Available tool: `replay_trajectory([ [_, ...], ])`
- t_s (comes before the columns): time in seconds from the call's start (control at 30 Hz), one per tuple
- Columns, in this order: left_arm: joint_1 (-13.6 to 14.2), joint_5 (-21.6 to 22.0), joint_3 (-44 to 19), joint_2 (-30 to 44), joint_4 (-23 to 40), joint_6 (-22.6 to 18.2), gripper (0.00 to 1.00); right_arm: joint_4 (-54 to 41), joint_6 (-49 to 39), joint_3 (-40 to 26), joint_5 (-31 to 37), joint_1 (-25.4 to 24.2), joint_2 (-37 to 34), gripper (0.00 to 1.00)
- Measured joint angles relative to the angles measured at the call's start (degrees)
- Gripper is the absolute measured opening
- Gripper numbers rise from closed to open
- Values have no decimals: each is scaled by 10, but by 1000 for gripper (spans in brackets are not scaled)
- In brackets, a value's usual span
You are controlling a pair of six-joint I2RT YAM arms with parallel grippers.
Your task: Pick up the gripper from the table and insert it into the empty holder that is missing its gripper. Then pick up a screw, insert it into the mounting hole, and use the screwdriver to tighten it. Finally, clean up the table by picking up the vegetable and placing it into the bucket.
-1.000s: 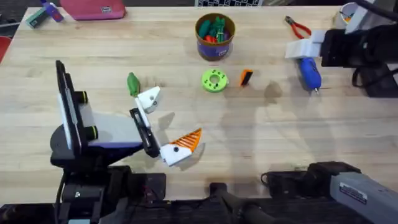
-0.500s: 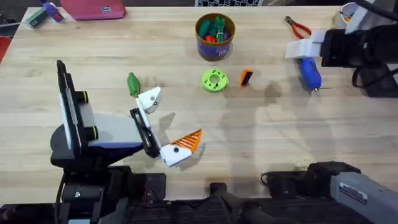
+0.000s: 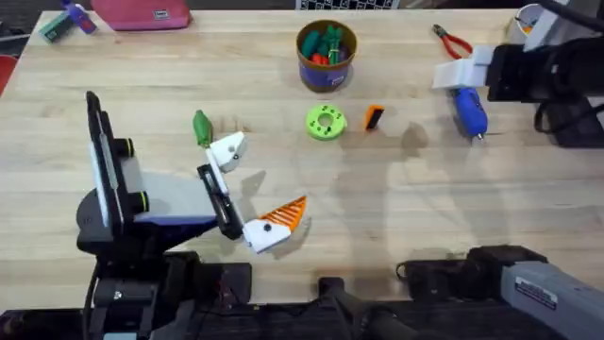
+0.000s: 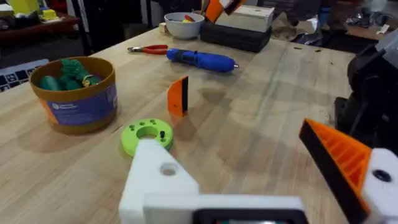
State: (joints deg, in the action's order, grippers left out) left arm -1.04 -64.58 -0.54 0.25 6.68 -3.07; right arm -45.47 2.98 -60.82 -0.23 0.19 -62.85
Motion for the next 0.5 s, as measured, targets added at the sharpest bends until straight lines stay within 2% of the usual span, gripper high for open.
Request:
replay_trajectory([
  [0.33,0,-1,0,0,0,0,985,0,6,0,0,-5,0,994],
  [0.5,0,-1,0,0,0,-2,985,-22,87,-4,2,1,-6,993],
])
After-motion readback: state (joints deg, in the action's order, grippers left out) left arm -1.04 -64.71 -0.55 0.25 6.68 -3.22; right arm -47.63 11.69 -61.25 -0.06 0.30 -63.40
